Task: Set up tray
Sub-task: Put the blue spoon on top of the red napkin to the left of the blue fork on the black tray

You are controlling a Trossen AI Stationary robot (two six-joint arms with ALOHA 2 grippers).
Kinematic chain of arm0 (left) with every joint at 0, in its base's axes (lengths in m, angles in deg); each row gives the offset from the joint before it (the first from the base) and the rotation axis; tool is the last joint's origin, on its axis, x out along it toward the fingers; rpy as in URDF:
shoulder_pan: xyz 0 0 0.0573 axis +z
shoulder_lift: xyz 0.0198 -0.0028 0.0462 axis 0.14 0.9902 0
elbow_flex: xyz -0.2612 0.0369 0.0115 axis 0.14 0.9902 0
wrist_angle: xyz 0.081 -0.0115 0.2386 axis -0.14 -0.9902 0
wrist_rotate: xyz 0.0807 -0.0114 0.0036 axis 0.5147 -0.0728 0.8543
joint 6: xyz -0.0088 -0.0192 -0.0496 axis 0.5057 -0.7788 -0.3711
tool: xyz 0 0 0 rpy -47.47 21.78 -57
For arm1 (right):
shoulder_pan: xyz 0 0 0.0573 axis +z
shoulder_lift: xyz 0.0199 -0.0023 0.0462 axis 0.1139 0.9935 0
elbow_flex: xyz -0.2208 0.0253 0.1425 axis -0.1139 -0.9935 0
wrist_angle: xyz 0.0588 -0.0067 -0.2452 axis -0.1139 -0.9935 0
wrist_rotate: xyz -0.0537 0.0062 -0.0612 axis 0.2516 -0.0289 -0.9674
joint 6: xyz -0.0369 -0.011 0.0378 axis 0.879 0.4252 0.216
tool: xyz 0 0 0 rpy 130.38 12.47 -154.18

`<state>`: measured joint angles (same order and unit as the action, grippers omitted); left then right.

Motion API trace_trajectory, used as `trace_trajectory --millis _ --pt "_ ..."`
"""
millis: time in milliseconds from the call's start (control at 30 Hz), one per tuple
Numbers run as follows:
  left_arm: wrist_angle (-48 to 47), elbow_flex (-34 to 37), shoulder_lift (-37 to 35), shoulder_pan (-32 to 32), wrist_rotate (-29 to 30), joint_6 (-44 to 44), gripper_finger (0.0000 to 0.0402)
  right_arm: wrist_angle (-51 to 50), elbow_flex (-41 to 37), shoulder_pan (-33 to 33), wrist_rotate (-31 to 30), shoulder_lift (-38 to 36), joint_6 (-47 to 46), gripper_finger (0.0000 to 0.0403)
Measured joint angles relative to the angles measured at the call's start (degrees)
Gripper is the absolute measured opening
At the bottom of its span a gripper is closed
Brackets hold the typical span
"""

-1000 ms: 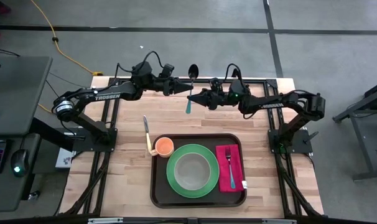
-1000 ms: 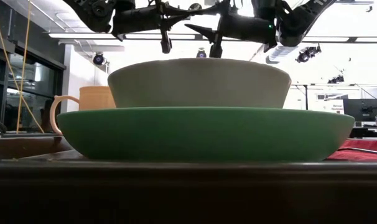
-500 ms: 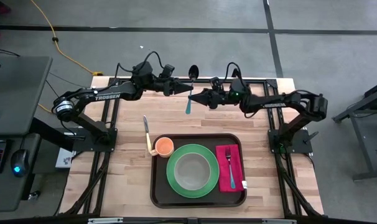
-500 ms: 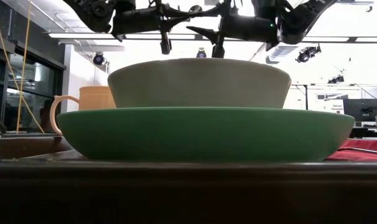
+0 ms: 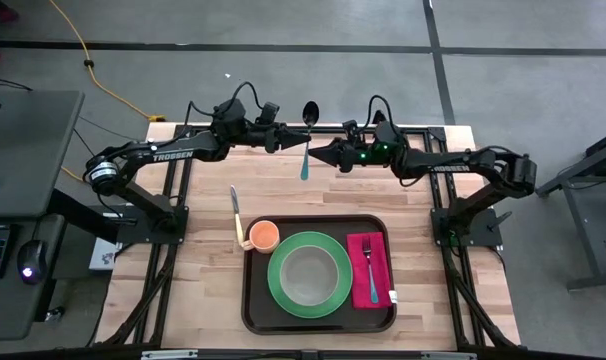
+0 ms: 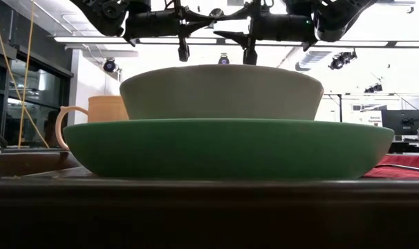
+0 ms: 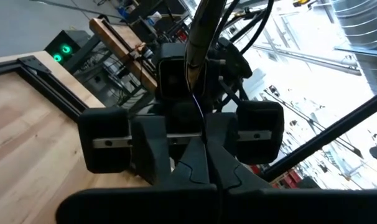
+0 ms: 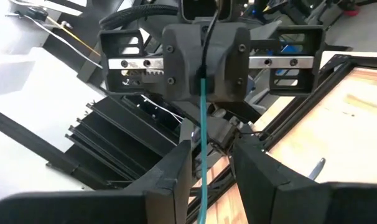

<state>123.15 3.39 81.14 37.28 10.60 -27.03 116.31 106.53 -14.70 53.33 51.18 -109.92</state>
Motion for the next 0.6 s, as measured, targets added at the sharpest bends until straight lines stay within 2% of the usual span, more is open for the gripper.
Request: trace_trajectory --millis 467,600 --pt "0.02 0.0 0.0 -1.27 2.44 0.17 0.001 0.04 0.0 0.03 -1.99 0.0 0.24 0.0098" --pt "0.0 0.0 0.0 -1.28 2.86 0.15 0.001 0.05 0.0 0.06 -2.21 0.02 0.29 0.0083"
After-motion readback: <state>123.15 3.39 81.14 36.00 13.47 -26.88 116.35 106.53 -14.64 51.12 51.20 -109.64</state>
